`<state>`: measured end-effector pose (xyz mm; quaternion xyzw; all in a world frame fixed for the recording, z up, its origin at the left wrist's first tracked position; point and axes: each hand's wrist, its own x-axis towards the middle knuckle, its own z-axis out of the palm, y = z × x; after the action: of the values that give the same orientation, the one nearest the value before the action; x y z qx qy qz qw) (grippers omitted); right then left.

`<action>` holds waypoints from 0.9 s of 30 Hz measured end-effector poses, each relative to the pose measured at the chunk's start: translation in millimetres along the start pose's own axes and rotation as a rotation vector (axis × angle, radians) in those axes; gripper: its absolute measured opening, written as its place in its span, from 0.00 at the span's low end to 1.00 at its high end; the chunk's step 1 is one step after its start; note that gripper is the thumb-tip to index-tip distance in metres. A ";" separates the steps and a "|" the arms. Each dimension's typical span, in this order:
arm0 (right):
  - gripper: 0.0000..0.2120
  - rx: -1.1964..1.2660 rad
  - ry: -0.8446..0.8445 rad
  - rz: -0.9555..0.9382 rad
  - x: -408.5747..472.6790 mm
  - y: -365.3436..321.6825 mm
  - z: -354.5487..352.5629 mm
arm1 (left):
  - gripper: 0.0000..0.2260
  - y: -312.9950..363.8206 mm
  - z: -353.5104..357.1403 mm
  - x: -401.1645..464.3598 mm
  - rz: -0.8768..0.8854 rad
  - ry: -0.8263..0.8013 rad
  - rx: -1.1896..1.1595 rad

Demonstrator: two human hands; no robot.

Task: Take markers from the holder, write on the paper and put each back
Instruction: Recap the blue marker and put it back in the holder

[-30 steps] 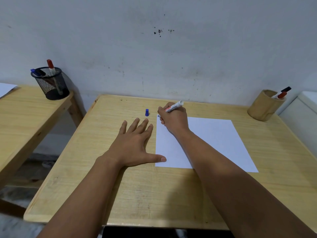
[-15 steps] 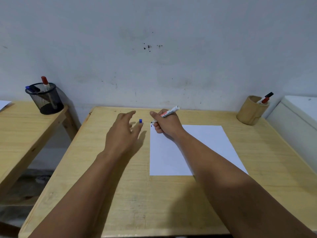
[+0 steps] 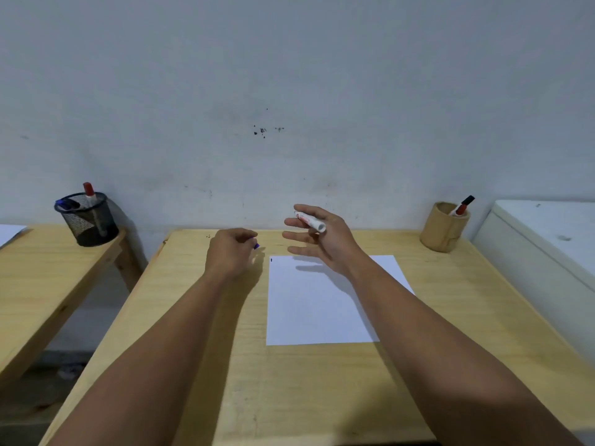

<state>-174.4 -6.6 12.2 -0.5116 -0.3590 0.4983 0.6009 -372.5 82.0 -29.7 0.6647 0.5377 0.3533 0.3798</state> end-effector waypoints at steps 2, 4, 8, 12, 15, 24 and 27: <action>0.15 0.138 -0.009 0.052 -8.6 -5.0 -2.7 | 0.07 18.1 -4.1 -2.6 -0.037 -0.020 -0.193; 0.14 0.112 -0.027 0.038 -17.5 -5.8 -5.2 | 0.07 37.1 -6.1 -8.7 -0.053 -0.043 -0.292; 0.08 -0.271 -0.057 -0.083 -32.5 -0.9 -6.9 | 0.07 69.4 -2.4 -19.2 -0.071 -0.066 -0.378; 0.10 -0.385 -0.031 -0.148 -42.8 -3.5 -12.6 | 0.07 91.3 5.0 -29.4 -0.050 -0.077 -0.373; 0.09 -0.388 0.002 -0.166 -51.0 -9.2 -19.4 | 0.07 105.4 9.0 -38.3 -0.035 -0.096 -0.356; 0.08 -0.362 0.061 -0.201 -61.4 -19.8 -38.4 | 0.06 131.0 27.2 -54.4 0.060 -0.163 -0.207; 0.08 -0.353 0.099 -0.216 -61.1 -20.3 -52.2 | 0.07 136.4 46.1 -60.0 0.083 -0.138 -0.203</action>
<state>-135.5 -78.7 25.2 -0.5911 -0.4637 0.3347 0.5689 -281.5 -0.9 66.0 0.6673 0.4439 0.3748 0.4662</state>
